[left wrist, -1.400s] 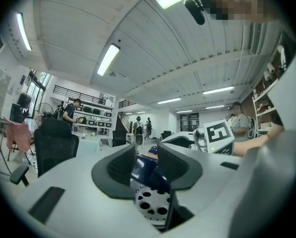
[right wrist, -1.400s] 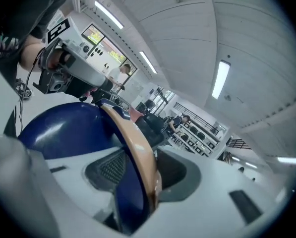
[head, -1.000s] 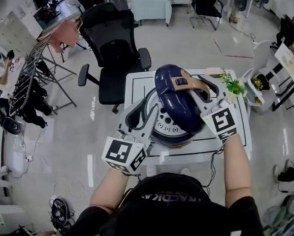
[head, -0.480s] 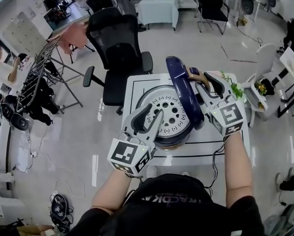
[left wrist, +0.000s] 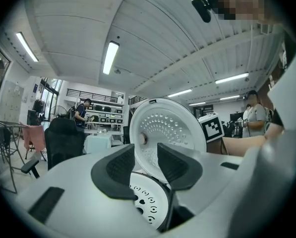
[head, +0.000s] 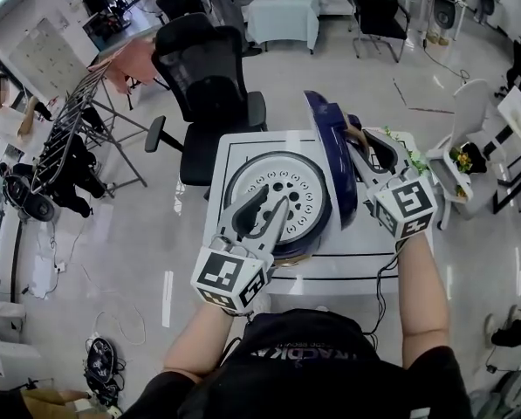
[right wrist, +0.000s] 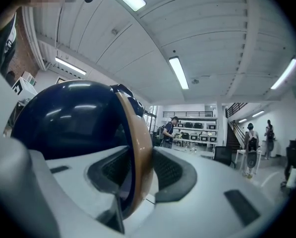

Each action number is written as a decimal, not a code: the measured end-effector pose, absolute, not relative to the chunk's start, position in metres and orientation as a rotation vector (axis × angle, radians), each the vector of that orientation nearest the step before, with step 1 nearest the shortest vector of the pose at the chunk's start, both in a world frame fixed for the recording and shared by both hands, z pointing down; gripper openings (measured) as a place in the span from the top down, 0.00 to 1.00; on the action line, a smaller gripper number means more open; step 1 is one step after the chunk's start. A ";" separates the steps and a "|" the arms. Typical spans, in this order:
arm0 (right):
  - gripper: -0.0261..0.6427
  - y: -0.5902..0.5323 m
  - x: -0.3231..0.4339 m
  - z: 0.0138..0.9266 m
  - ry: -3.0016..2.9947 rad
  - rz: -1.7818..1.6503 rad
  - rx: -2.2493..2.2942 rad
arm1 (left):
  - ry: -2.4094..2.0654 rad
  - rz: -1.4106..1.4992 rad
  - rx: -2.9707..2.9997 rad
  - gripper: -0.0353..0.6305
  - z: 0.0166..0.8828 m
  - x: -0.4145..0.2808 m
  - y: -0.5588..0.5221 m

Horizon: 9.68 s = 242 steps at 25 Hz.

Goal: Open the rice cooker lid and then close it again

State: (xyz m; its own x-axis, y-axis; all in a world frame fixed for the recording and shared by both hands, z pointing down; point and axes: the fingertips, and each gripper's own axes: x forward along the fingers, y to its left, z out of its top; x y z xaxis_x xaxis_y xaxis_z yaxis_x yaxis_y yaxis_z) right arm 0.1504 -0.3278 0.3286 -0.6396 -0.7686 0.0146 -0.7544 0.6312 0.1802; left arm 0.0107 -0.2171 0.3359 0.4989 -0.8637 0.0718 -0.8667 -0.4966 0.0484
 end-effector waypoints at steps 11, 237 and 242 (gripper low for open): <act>0.75 -0.328 0.174 0.336 -2.806 -0.136 1.254 | -1.617 0.041 2.545 0.74 0.347 0.031 -0.196; 0.74 -0.287 -0.043 0.403 -1.899 -0.877 0.949 | -1.420 0.106 2.652 0.94 0.369 -0.099 -0.268; 0.73 -0.286 -0.050 0.416 -1.855 -0.884 0.924 | -1.387 0.145 2.635 0.94 0.389 -0.104 -0.272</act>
